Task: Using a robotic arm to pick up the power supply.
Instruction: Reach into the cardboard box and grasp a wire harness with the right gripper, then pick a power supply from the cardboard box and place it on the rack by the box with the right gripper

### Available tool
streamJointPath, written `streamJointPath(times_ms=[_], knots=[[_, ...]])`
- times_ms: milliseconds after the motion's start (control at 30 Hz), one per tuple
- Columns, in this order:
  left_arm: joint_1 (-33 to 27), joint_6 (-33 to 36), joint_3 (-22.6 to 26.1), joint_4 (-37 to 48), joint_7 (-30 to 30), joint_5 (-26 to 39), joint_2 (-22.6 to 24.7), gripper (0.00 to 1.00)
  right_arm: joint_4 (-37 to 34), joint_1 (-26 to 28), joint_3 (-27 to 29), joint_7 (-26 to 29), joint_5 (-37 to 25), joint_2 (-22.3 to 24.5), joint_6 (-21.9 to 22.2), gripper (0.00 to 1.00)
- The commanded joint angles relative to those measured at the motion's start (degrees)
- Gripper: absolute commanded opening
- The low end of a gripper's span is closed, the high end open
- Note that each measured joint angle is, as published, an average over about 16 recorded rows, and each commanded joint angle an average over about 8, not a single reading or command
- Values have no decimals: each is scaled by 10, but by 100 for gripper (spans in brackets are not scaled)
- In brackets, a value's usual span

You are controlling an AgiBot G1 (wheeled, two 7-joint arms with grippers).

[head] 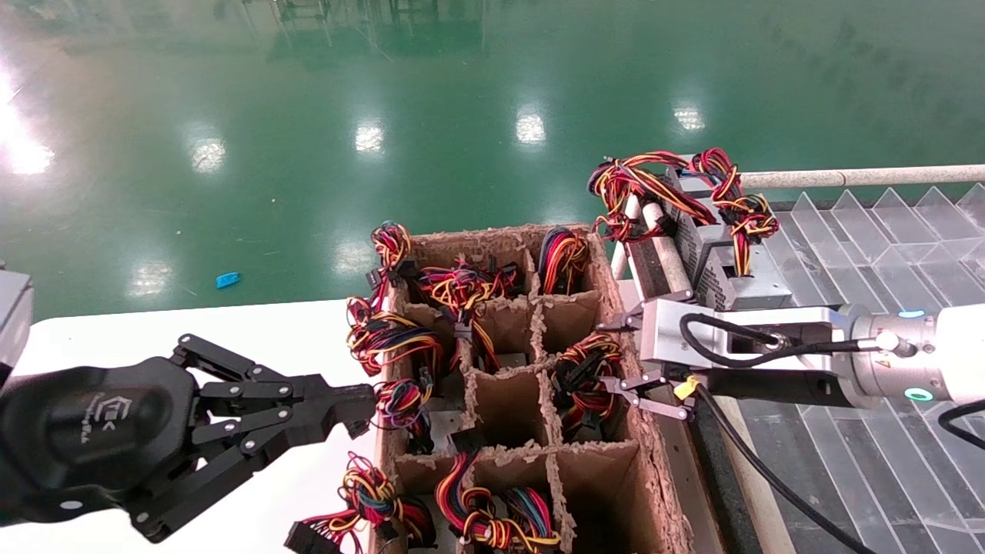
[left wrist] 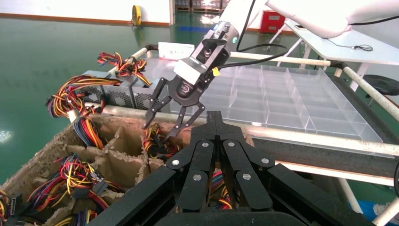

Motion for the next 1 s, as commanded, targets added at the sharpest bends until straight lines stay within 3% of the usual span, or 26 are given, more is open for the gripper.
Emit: streamJointPath(times_ms=[33, 600, 1000], knots=[[0, 0, 0, 0, 0, 0, 0, 0, 0, 0, 0, 0, 1, 1, -1, 0], [0, 0, 0, 0, 0, 0, 0, 0, 4, 17, 5, -27, 26, 5, -27, 0], [0, 0, 0, 0, 0, 0, 0, 0, 6, 46, 55, -51, 129, 32, -54, 0]])
